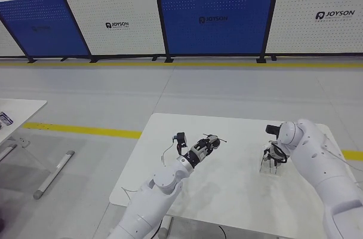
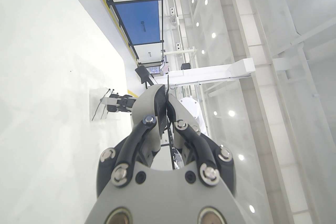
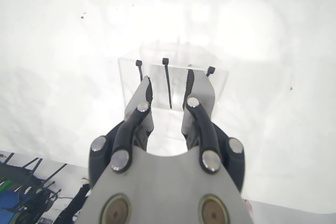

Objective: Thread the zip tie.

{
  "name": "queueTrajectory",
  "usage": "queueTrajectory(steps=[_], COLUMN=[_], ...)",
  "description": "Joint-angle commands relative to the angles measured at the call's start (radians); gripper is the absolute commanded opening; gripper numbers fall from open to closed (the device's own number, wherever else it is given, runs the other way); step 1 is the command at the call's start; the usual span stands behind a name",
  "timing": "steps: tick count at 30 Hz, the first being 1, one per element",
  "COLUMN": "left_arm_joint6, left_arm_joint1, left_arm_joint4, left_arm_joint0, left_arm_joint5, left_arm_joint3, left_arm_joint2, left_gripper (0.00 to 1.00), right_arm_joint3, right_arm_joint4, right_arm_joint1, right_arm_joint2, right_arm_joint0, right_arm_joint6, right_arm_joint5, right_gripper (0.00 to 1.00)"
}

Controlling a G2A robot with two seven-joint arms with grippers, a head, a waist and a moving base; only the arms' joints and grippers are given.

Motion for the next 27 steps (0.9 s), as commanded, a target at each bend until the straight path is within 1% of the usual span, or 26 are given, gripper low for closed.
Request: queueTrajectory(steps=[1, 6, 11, 16, 19, 24, 27], left_arm_joint6=[0.0, 0.0, 0.0, 0.0, 0.0, 0.0, 0.0], left_arm_joint1=[0.0, 0.0, 0.0, 0.0, 0.0, 0.0, 0.0], left_arm_joint4=[0.0, 0.0, 0.0, 0.0, 0.0, 0.0, 0.0], left_arm_joint0=[0.0, 0.0, 0.0, 0.0, 0.0, 0.0, 0.0], left_arm_joint5=[0.0, 0.0, 0.0, 0.0, 0.0, 0.0, 0.0], left_arm_joint3=[0.0, 0.0, 0.0, 0.0, 0.0, 0.0, 0.0], left_arm_joint2=[0.0, 0.0, 0.0, 0.0, 0.0, 0.0, 0.0], left_gripper=[0.0, 0.0, 0.0, 0.0, 0.0, 0.0, 0.0], right_arm_joint3=[-0.017, -0.088, -0.168, -0.268, -0.322, -0.432, -0.497], right_arm_joint4=[-0.003, -0.019, -0.042, -0.069, -0.086, -0.117, -0.13], right_arm_joint1=[0.01, 0.038, 0.068, 0.101, 0.119, 0.152, 0.171], right_arm_joint2=[0.01, 0.037, 0.067, 0.105, 0.13, 0.181, 0.214], right_arm_joint0=[-0.007, -0.037, -0.07, -0.112, -0.136, -0.193, -0.229], right_arm_joint6=[0.002, 0.013, 0.034, 0.058, 0.07, 0.091, 0.097], right_arm_joint5=[-0.001, 0.007, 0.028, 0.046, 0.06, 0.086, 0.096], right_gripper=[0.28, 0.29, 0.29, 0.33, 0.32, 0.33, 0.37])
